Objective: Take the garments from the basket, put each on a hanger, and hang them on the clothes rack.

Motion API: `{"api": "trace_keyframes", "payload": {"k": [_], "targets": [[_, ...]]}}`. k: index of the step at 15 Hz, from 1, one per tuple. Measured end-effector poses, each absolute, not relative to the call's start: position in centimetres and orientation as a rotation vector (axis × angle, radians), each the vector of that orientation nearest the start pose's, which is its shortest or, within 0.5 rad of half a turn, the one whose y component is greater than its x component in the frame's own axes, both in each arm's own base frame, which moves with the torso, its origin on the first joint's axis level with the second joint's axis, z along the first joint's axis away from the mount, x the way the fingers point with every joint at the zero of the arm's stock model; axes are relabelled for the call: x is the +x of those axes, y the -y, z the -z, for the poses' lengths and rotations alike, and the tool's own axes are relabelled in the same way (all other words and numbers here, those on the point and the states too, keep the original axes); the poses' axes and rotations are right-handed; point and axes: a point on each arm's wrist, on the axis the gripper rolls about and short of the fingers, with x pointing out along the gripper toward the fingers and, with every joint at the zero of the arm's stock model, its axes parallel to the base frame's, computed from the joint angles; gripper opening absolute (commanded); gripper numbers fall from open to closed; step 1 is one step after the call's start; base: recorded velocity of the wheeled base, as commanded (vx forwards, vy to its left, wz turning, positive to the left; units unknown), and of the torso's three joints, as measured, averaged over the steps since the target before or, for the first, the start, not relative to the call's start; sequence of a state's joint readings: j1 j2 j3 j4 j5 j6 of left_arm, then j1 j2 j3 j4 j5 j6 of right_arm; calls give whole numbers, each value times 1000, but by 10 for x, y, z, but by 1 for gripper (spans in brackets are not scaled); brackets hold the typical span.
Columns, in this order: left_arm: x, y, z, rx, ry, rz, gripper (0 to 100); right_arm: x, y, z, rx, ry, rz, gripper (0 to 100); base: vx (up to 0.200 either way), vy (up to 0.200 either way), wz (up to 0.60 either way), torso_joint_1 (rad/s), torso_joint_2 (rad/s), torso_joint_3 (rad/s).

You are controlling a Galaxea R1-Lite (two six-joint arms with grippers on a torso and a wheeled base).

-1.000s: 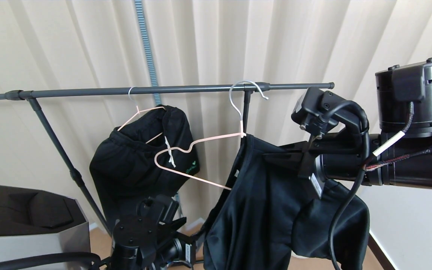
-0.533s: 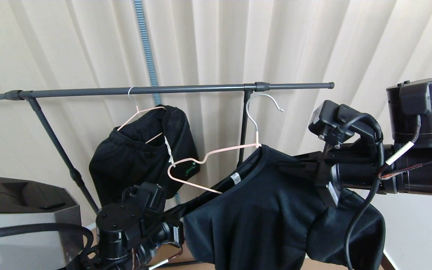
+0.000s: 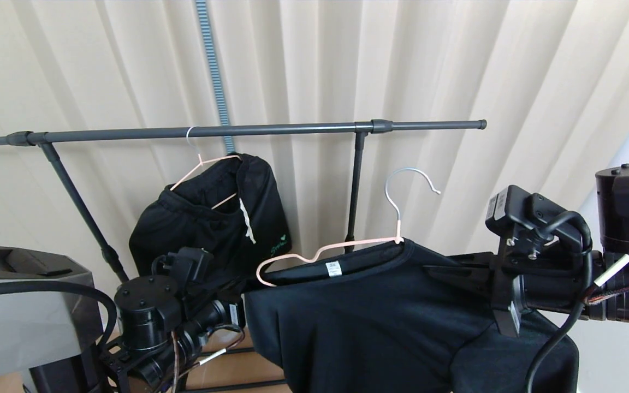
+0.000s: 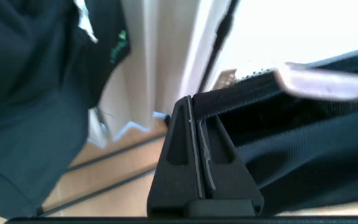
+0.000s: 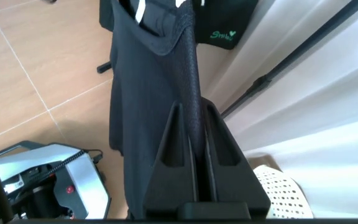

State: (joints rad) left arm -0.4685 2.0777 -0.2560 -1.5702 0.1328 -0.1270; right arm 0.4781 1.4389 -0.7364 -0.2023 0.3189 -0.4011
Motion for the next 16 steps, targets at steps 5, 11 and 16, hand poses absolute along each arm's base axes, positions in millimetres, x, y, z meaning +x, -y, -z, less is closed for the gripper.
{"api": "trace_keyframes", "payload": {"k": [5,11,16], "targets": [[246,115,-60,-66,-227,323,0,196,-109,-185,-415,-374,-885,0,0,0,0,0,0,0],[233,118,-81,-83,-164,362,0,192,-114,-181,-423,-385,-905,0,0,0,0,0,0,0],[221,122,-91,-86,-135,400,0,192,-122,-181,-407,-321,-874,0,0,0,0,0,0,0]]}}
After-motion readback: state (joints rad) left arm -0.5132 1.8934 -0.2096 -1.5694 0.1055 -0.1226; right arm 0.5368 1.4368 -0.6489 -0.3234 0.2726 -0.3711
